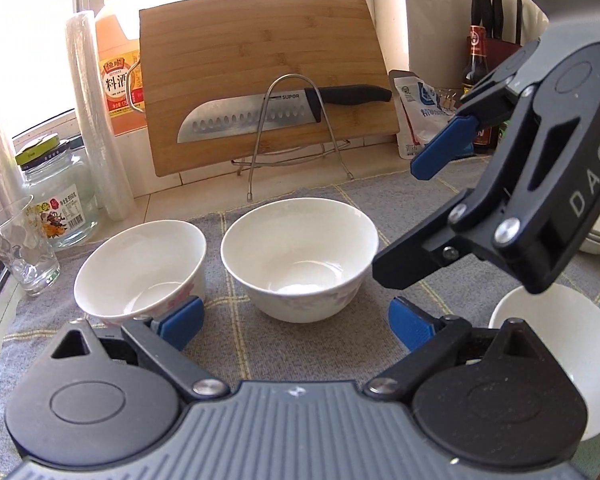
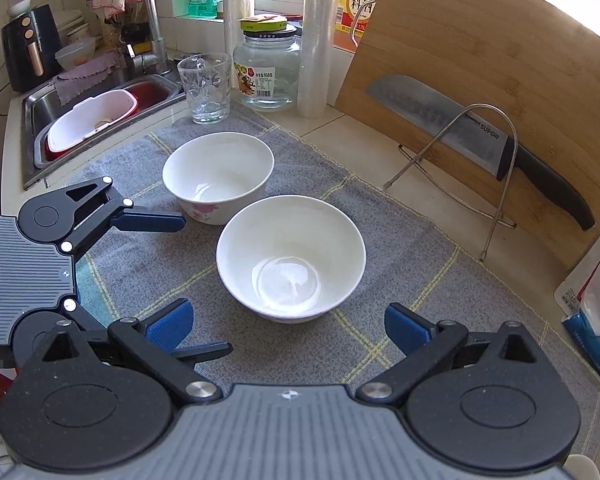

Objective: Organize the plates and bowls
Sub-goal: 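Move the right tool back to the next white floral bowl, then close the right tool on the rim of the bowl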

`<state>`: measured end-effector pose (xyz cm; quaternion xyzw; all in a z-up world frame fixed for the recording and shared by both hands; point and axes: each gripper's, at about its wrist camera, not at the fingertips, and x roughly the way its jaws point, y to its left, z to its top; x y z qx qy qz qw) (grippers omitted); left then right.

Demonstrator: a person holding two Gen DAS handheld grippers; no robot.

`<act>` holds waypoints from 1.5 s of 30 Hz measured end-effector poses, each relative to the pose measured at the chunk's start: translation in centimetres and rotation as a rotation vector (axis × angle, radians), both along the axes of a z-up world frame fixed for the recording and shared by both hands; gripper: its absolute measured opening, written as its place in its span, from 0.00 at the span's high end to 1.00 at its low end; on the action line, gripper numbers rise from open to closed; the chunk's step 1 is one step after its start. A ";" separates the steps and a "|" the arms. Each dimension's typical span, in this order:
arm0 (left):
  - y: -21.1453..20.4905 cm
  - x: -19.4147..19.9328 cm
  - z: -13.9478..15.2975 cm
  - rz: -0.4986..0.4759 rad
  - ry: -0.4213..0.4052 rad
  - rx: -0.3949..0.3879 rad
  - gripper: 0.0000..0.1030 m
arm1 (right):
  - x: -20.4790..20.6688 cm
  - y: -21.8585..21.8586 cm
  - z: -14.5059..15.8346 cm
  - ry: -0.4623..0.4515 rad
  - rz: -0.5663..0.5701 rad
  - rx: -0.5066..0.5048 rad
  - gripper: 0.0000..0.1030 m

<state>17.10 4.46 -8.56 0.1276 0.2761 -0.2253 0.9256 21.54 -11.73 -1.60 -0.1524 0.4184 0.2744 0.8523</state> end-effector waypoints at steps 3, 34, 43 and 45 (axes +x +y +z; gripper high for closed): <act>-0.3 0.9 -0.4 0.001 0.011 -0.003 0.04 | 1.2 0.1 -0.2 0.011 0.005 0.007 0.00; -1.0 3.7 -1.5 -0.031 0.029 -0.006 0.10 | 9.3 0.3 -3.8 0.139 -0.014 0.093 0.28; -0.9 3.8 -1.5 -0.038 0.027 -0.015 0.14 | 9.0 0.5 -3.8 0.147 0.007 0.104 0.34; -0.9 3.8 -1.4 -0.039 0.029 -0.014 0.14 | 9.0 0.5 -3.8 0.146 0.006 0.104 0.34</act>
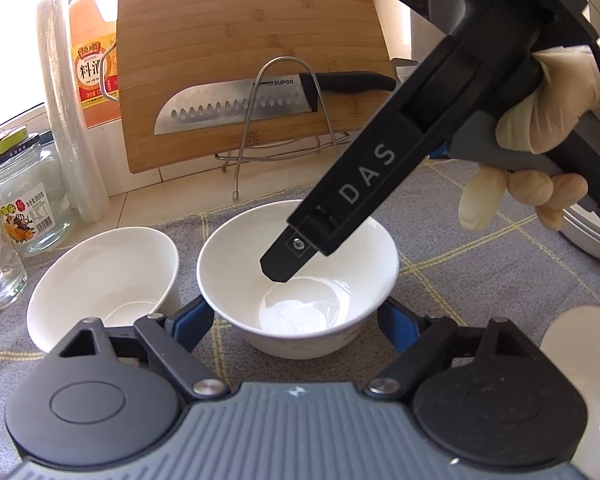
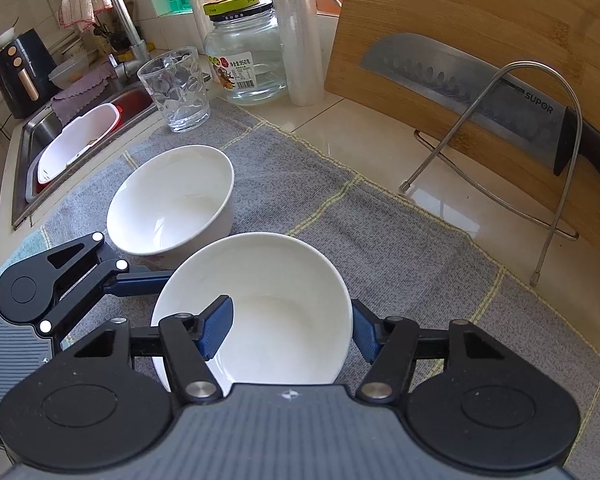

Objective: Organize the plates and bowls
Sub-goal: 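Close the right tool on the rim of the bowl, then lift the bowl and lower it into the placed bowl with the right tool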

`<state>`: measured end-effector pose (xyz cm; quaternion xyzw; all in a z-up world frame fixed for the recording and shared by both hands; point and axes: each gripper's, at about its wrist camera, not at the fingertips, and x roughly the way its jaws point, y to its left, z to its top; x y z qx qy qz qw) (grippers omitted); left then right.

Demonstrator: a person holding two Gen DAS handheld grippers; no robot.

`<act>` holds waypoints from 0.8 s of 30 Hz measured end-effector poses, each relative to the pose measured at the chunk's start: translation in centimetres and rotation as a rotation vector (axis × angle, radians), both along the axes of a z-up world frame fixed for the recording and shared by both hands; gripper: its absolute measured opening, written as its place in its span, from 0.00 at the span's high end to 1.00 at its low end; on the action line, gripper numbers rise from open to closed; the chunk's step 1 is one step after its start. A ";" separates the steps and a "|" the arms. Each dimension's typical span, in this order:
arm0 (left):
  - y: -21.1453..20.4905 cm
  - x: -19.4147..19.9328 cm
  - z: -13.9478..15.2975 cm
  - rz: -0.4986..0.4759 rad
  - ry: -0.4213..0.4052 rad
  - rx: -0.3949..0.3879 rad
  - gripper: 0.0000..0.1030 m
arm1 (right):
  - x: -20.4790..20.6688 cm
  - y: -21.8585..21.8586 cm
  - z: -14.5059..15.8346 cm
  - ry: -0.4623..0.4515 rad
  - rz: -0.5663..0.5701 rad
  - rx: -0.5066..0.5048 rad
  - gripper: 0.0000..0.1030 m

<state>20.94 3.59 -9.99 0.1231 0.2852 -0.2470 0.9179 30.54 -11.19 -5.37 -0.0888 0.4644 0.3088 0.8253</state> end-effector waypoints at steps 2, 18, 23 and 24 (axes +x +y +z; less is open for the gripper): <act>0.0 0.0 0.0 -0.003 0.002 0.001 0.14 | 0.0 -0.1 0.0 0.003 -0.002 0.005 0.34; 0.1 -1.6 2.0 -0.052 0.009 0.023 0.14 | -2.4 -0.5 1.7 -0.004 -0.003 0.003 0.34; 0.2 -3.0 3.4 -0.070 -0.001 0.023 0.14 | -4.0 -0.6 2.8 -0.014 0.001 0.000 0.34; 0.3 -3.3 3.6 -0.072 0.000 0.021 0.14 | -4.4 -0.7 3.1 -0.013 -0.002 0.006 0.34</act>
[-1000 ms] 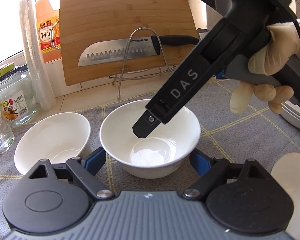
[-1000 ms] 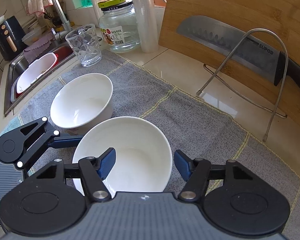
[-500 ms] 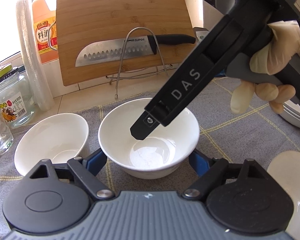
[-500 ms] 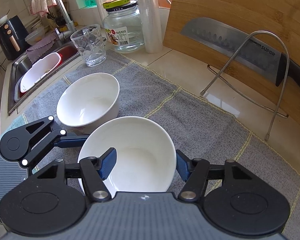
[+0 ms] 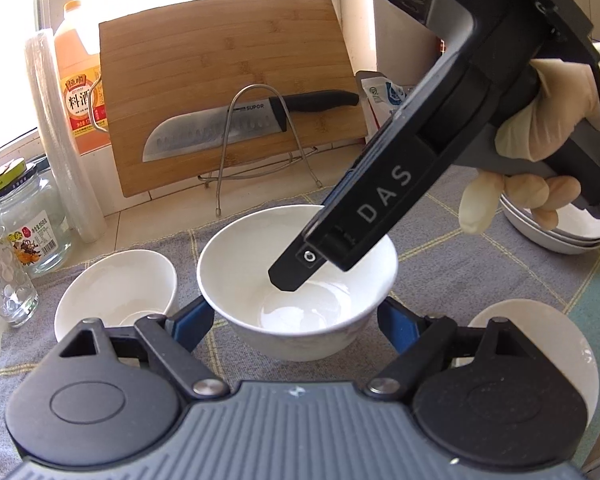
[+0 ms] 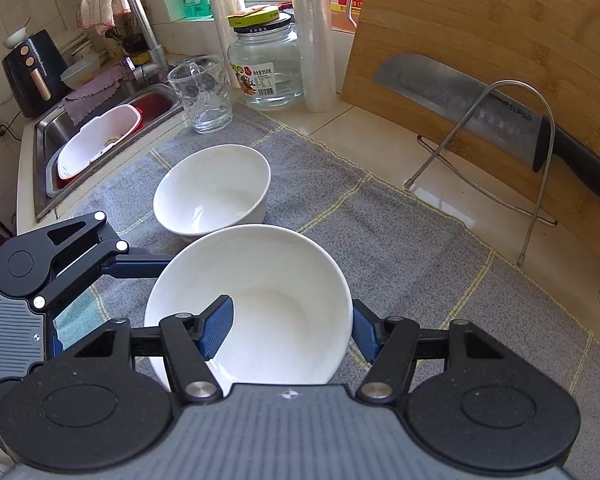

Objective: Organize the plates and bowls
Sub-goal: 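Lift the bowl and lower it into the placed bowl with the right tool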

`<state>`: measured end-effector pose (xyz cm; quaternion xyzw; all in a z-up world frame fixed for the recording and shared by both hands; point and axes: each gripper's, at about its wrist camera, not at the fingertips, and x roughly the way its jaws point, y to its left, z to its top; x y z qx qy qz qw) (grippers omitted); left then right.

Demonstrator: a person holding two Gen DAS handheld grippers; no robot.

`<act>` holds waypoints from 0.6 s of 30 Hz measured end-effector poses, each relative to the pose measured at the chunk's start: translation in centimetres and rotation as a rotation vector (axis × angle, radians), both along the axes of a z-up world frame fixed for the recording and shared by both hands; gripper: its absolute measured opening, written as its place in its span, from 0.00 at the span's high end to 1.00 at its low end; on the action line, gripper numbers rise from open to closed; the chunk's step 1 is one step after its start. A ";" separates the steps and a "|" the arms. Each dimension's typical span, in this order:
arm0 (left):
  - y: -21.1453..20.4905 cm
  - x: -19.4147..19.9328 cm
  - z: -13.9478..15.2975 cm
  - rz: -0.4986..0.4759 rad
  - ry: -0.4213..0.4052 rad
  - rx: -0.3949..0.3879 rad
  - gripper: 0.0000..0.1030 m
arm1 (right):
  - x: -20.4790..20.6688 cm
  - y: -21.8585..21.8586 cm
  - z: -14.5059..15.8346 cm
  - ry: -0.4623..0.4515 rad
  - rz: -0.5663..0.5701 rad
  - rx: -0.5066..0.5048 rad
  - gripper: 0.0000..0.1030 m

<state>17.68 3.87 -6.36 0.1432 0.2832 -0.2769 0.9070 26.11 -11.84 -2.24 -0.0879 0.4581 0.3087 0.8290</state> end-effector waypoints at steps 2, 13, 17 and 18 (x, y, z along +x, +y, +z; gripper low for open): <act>0.1 -0.6 0.6 -0.004 0.001 -0.006 0.14 | -0.7 -0.2 0.5 0.000 -0.004 0.010 0.34; 0.2 -5.0 2.8 -0.038 -0.007 -0.019 0.14 | -5.7 -1.1 2.5 -0.024 0.005 0.013 0.34; 0.0 -6.4 3.2 -0.055 -0.006 -0.033 0.14 | -7.6 -1.7 3.0 -0.029 -0.001 0.016 0.34; -0.1 -6.7 3.3 -0.059 -0.004 -0.037 0.14 | -8.0 -1.9 3.0 -0.027 -0.005 0.019 0.34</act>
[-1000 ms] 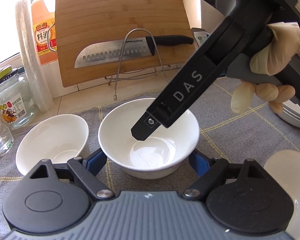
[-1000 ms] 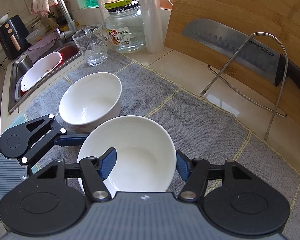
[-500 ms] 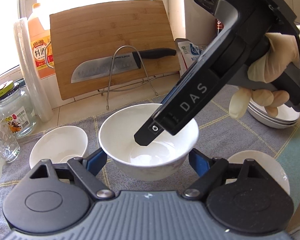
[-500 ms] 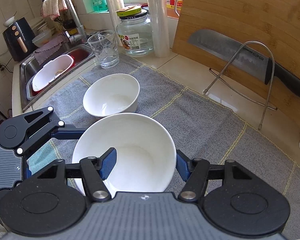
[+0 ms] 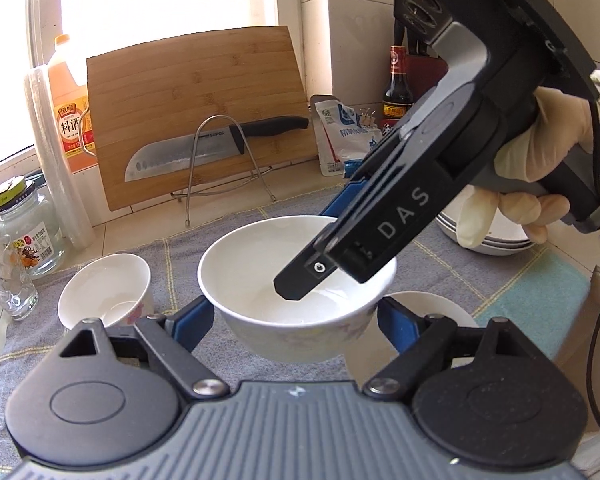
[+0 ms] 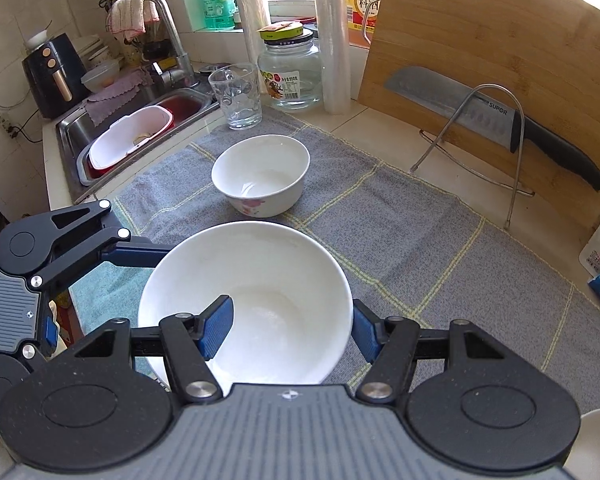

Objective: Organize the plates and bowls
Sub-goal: 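Lift the bowl and lower it into the placed bowl with the right tool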

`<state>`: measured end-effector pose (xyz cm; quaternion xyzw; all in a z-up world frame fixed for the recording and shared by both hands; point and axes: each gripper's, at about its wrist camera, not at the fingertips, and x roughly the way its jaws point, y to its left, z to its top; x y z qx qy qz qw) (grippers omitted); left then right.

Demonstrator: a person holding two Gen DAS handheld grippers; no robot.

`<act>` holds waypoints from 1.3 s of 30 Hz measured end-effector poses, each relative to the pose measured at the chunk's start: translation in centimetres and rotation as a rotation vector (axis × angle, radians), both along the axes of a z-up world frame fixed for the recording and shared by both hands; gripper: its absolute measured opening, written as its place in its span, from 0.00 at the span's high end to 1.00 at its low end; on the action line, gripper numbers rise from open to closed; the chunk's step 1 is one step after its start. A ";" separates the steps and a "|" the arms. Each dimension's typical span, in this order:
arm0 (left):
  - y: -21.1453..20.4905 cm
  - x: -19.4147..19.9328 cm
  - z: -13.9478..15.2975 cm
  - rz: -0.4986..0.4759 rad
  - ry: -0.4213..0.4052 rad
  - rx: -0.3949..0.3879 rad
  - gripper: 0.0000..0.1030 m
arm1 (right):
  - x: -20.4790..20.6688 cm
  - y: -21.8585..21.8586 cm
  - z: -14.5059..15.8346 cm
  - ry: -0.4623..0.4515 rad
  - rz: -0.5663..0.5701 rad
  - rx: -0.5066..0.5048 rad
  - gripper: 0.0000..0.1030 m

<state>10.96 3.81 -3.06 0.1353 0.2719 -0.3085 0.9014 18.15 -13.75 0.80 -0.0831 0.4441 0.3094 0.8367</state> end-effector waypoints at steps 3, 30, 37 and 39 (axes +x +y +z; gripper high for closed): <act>-0.3 -0.9 0.1 -0.014 0.003 -0.005 0.14 | -1.1 -0.6 0.1 -0.001 -0.013 0.003 0.34; -3.4 -3.1 -1.8 -0.155 0.087 0.014 0.14 | -5.9 -4.7 -1.6 0.052 -0.146 0.013 0.34; -3.9 -3.1 -2.3 -0.163 0.111 0.021 0.14 | -6.0 -5.1 -2.2 0.073 -0.154 0.022 0.34; -4.1 -3.2 -2.5 -0.164 0.117 0.024 0.14 | -6.0 -5.1 -2.3 0.078 -0.153 0.019 0.34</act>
